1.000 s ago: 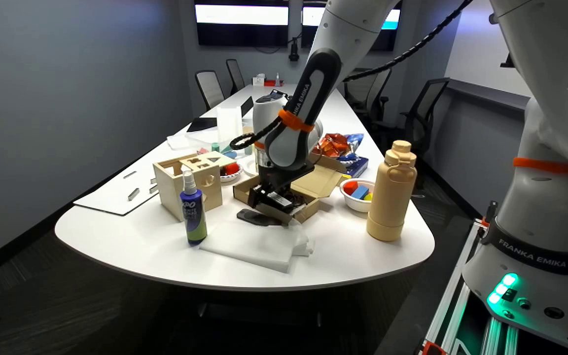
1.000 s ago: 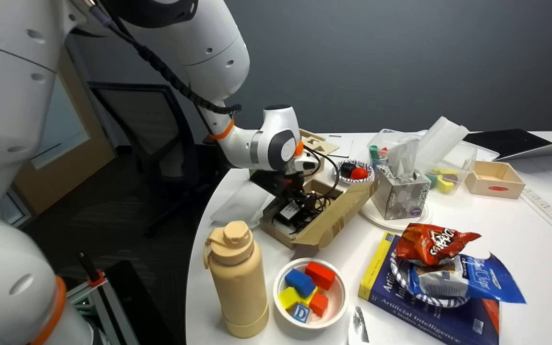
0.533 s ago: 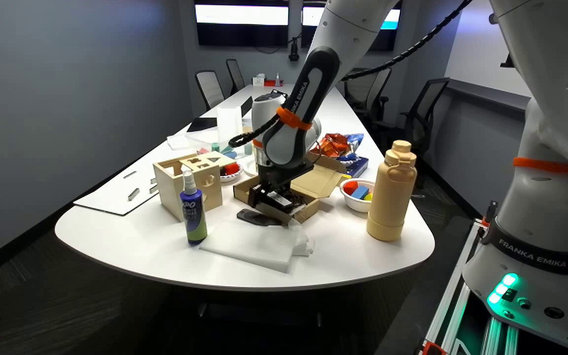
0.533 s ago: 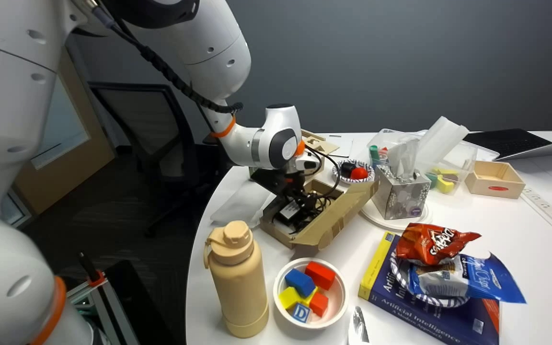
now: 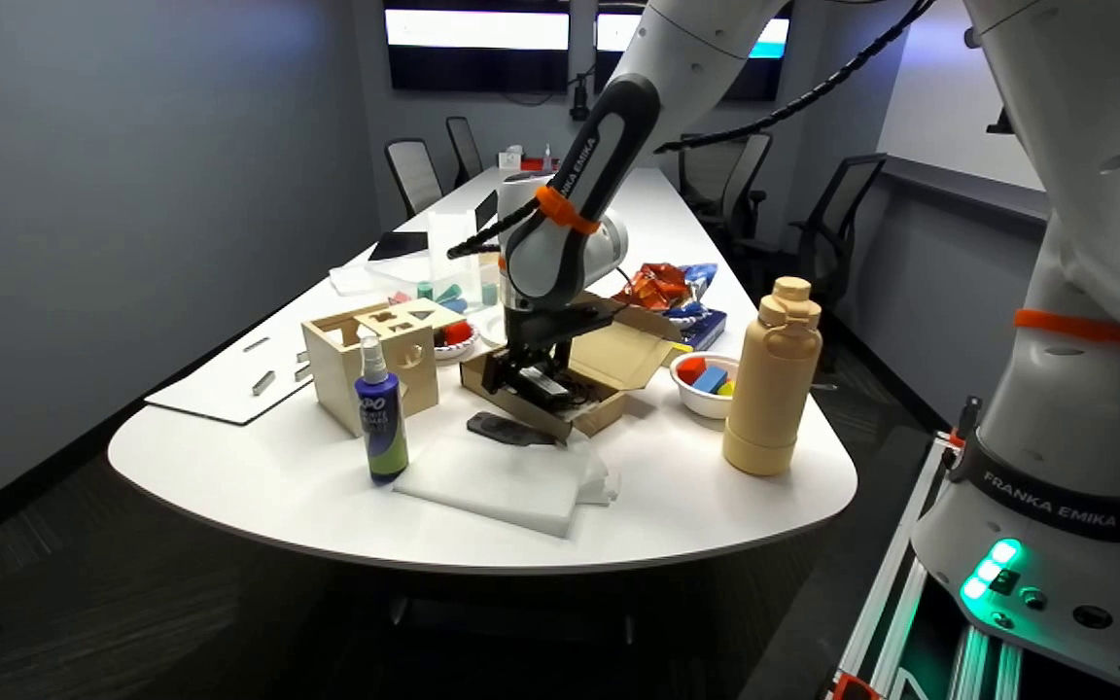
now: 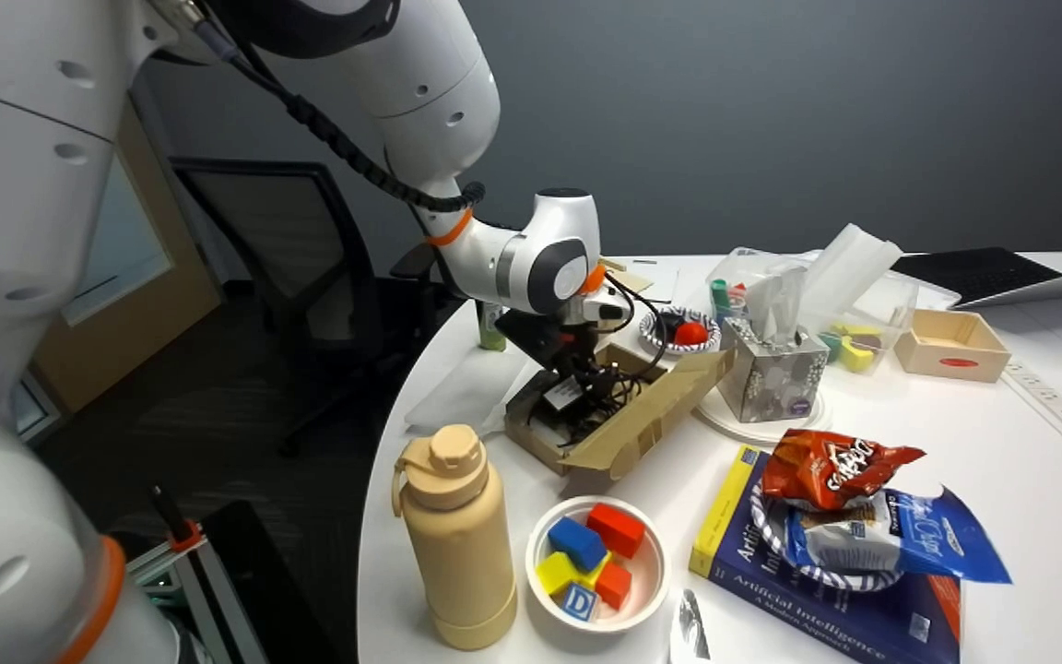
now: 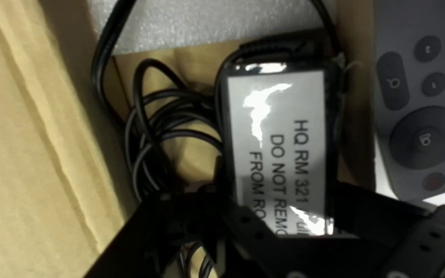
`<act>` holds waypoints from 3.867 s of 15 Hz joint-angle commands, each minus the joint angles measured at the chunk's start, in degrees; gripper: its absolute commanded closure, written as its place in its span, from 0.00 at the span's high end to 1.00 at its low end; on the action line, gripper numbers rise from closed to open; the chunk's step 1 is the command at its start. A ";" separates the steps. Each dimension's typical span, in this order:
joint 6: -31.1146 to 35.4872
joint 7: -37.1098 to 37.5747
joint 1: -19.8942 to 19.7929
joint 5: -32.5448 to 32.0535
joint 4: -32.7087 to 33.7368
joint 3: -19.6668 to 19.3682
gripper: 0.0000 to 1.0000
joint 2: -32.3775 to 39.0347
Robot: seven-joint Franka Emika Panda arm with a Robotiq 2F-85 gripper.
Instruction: Take the power pack out of the cardboard box
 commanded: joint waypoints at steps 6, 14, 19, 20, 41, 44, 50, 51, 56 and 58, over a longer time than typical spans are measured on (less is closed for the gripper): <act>-8.55 -2.95 -3.92 5.53 1.55 3.78 0.39 -6.83; -18.66 -0.92 -3.64 4.79 1.59 4.06 0.89 -15.19; -16.11 -2.43 -4.47 5.66 1.51 4.44 1.00 -11.92; -15.58 -2.66 -4.60 5.64 1.54 4.41 1.00 -10.94; -10.50 -1.85 -3.97 3.34 4.46 1.94 1.00 -0.70; -10.13 -1.41 -3.12 1.66 4.51 1.00 1.00 -0.64; -9.18 -1.55 -2.04 -0.67 4.37 0.70 1.00 0.21; -9.16 -1.64 -2.00 -0.65 4.32 0.82 1.00 0.37; -9.03 -2.00 -1.98 -0.62 4.14 1.04 0.85 1.02; -9.04 -2.19 -1.99 -0.51 4.12 1.23 0.66 1.16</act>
